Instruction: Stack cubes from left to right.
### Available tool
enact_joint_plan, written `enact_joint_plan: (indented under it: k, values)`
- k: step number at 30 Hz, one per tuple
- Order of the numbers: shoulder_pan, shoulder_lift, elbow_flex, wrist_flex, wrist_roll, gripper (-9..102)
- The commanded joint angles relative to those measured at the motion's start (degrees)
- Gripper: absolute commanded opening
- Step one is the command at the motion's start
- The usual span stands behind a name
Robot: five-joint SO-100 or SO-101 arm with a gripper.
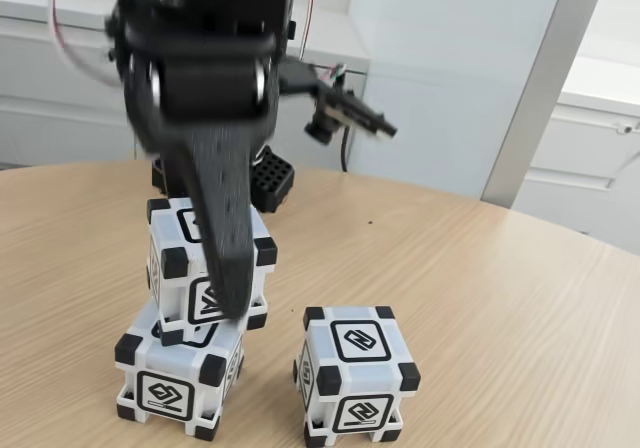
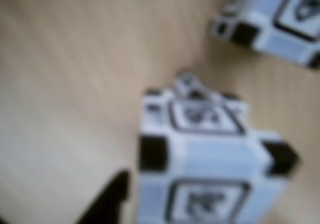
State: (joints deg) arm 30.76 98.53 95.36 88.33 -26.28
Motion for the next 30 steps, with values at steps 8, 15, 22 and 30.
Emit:
enact_joint_plan:
  k: [8, 15, 22, 30]
  values:
    - [-3.25, 19.51, 0.35, 0.44, 0.35, 44]
    - [-15.03, 22.32, -0.18, -0.09, 1.58, 44]
    - [-20.48, 22.15, 0.26, -0.79, 11.95, 44]
    - [-20.65, 18.37, 0.53, -8.61, 27.25, 39]
